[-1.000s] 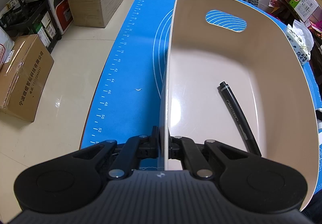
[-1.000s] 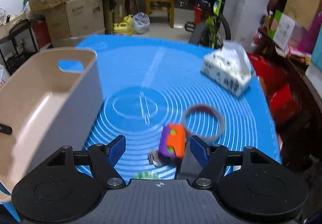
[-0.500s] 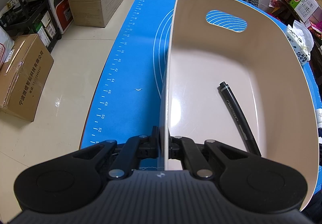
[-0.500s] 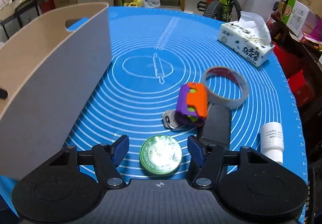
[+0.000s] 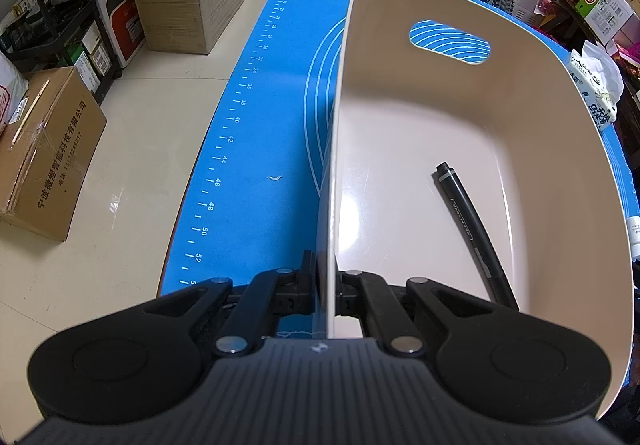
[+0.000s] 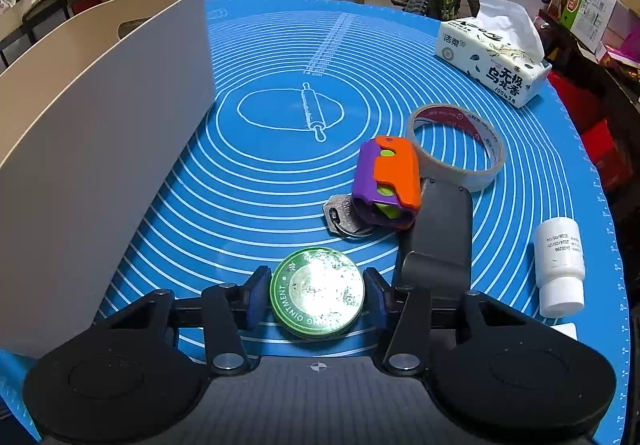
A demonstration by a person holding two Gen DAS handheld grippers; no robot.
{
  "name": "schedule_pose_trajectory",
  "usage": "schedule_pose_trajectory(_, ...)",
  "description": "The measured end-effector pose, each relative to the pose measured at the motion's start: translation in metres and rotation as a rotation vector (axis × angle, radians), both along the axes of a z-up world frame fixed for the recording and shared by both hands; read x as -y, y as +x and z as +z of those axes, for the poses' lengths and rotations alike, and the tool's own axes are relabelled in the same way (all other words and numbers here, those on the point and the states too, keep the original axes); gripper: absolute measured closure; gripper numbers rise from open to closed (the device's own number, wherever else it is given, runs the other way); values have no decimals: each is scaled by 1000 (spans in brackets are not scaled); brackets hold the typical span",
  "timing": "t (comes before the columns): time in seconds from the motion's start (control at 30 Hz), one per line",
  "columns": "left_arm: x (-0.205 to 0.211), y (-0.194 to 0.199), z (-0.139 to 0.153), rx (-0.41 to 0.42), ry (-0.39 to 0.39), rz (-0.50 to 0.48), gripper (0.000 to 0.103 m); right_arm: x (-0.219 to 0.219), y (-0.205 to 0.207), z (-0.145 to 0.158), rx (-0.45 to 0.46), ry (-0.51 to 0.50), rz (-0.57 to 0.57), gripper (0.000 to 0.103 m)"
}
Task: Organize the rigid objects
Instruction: 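Move the right tool to the green ointment tin and grasp it, then carry the green tin with the right tool and release it into the bin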
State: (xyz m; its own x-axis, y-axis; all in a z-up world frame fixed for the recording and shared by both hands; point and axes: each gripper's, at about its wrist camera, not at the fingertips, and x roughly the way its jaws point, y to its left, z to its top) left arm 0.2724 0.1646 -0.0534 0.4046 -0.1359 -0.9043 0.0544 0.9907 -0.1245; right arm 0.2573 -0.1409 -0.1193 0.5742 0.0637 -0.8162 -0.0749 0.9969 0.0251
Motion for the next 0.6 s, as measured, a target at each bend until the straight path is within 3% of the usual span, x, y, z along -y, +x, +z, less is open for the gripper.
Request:
schedule_pose_trajectory(0.23,0,0,0,0,1,-1,98,-8,-4,26,98,1,6,48)
schedule_pose_trajectory(0.6,0,0,0,0,2,-1,98,-37,17,103,289,0,44,48)
